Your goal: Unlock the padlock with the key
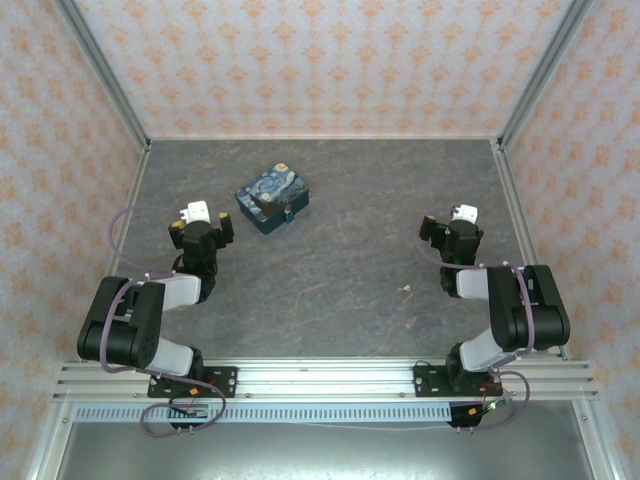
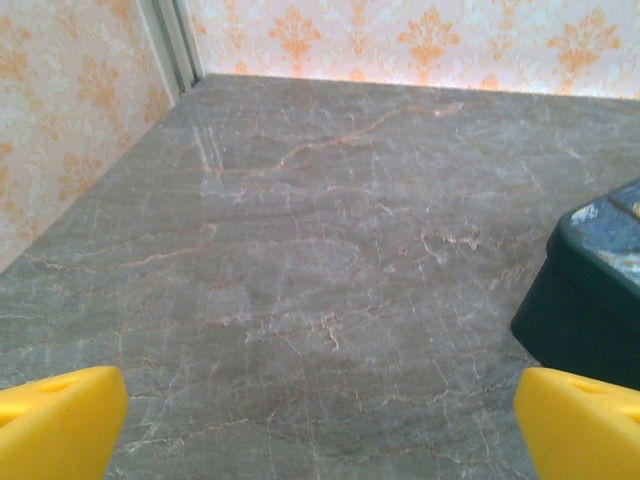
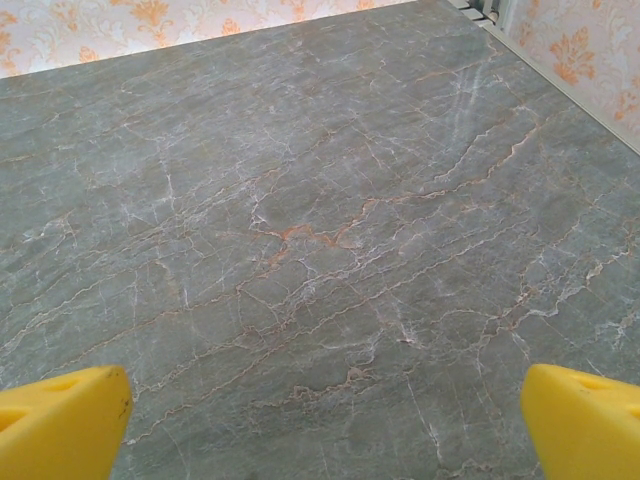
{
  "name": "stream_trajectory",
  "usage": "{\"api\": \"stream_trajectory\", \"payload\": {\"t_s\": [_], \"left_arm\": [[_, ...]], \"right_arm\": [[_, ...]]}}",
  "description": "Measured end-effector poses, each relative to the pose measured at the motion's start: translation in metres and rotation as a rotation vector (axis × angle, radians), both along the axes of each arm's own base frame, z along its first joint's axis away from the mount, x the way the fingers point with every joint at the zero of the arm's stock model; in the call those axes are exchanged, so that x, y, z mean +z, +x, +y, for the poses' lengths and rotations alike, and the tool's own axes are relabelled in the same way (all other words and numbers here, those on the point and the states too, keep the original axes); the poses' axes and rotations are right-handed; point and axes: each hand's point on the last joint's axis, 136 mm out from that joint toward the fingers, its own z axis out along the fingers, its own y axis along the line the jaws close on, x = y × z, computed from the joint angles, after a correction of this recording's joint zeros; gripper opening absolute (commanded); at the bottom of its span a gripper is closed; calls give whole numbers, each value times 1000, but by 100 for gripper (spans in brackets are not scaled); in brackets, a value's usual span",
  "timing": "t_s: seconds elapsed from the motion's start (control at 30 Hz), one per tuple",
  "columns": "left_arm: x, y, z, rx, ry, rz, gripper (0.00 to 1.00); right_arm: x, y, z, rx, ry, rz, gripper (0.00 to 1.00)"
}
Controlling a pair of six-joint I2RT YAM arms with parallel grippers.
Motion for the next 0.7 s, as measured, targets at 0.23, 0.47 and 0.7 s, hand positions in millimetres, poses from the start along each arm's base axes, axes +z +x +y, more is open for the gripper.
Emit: {"api": "stream_trajectory", "payload": {"t_s": [0.23,0.47,0.7], "left_arm": [[33,-16,-2,2,-9,-31,100],[135,-33,-19,-38,-230,-245,100],[121,-46,-98,-241,-486,-116,100]], "right_arm": [[28,-10,0,-3,8,-1,99],[116,-16,11,-3,132,-58,99],[86,-59,60,59,295,237,88]]}}
